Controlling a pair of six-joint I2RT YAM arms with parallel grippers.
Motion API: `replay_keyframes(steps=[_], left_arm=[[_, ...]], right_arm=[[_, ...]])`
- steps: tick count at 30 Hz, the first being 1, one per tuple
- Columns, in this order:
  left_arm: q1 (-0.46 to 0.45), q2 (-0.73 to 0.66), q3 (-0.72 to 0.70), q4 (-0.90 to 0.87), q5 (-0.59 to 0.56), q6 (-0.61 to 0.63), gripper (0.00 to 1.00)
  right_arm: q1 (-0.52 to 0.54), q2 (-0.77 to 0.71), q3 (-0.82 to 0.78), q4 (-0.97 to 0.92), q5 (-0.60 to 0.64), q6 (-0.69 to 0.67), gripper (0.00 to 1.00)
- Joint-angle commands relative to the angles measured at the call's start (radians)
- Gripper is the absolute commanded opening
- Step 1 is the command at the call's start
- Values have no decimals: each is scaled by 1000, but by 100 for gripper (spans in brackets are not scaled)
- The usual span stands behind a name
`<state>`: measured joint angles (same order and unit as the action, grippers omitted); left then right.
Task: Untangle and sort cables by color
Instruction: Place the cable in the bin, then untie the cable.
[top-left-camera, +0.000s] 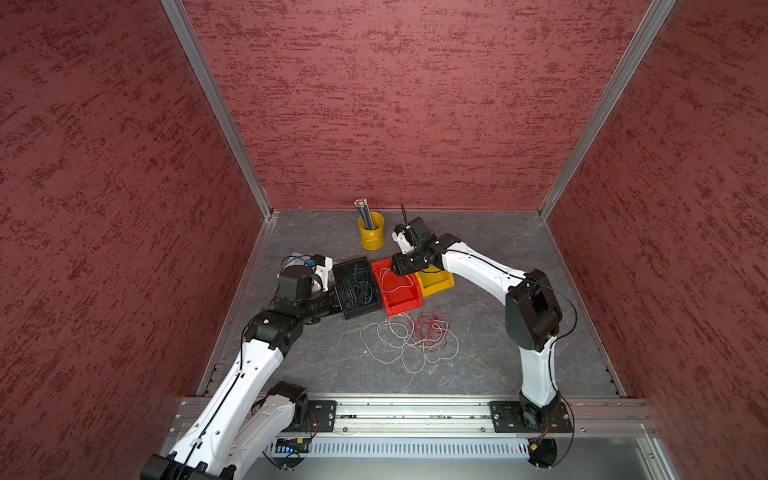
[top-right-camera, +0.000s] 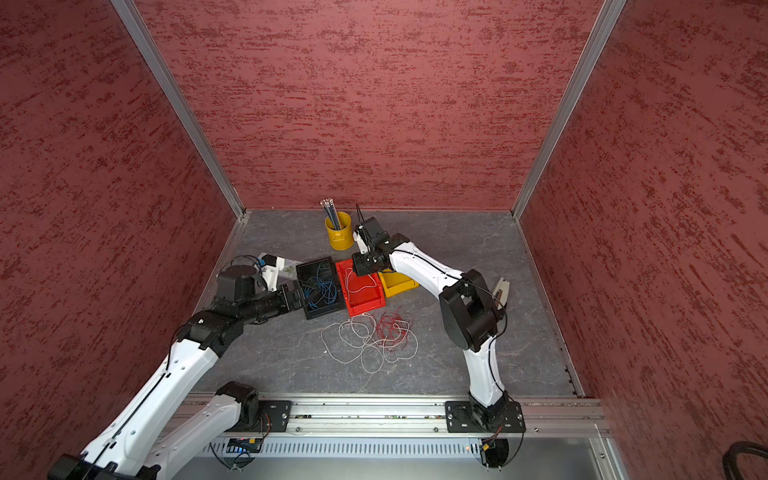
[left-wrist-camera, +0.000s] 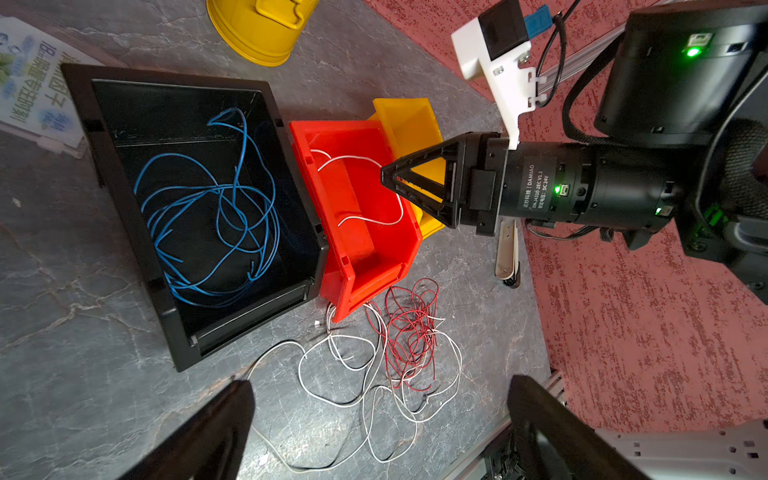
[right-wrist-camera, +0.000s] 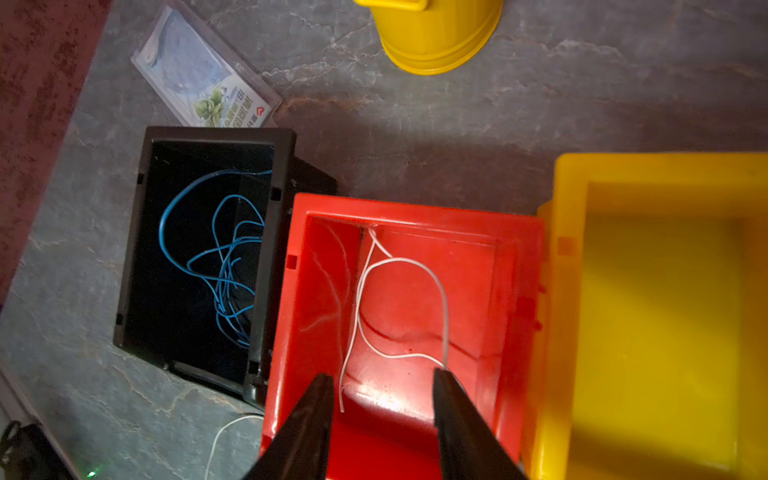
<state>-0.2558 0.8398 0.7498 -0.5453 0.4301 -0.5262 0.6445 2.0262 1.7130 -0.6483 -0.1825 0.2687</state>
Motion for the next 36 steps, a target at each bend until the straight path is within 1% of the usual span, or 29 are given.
replay_keyframes(steps=[1, 5, 7, 9, 11, 13, 15, 17, 19, 20, 23, 25, 28, 31, 36], left_arm=[[10, 3, 22, 27, 19, 6, 100], [10, 17, 6, 75, 59, 11, 100], [7, 32, -8, 131, 121, 33, 100], [-4, 48, -18, 166, 169, 65, 100], [-33, 67, -20, 188, 204, 103, 100], [-88, 84, -21, 202, 193, 135, 100], [-142, 92, -41, 238, 177, 152, 100], [-189, 100, -73, 312, 175, 154, 100], [-238, 107, -100, 367, 165, 174, 100], [-262, 110, -108, 384, 150, 188, 100], [-311, 117, -113, 407, 108, 220, 100], [-331, 118, -117, 423, 105, 241, 100], [-346, 119, -113, 417, 98, 261, 100], [-347, 107, -95, 378, 84, 276, 100], [-347, 80, -75, 315, 43, 299, 100]], right_arm=[[3, -67, 65, -40, 42, -17, 48], [2, -140, 61, -73, 63, -16, 50], [-2, -181, 54, -131, 53, -19, 51], [-16, -242, 9, -181, 33, -19, 52], [-47, -333, -88, -204, 2, 2, 54], [-96, -443, -223, -221, -56, 36, 56], [-144, -524, -325, -264, -126, 72, 58], [-158, -586, -422, -294, -189, 117, 58], [-156, -641, -519, -277, -267, 196, 58], [-153, -671, -575, -247, -304, 261, 59], [-142, -739, -701, -177, -337, 416, 61], [-141, -753, -749, -146, -336, 472, 64], [-142, -708, -802, -75, -384, 517, 68], [-141, -649, -832, 6, -412, 544, 68], [-140, -581, -884, 115, -439, 587, 65]])
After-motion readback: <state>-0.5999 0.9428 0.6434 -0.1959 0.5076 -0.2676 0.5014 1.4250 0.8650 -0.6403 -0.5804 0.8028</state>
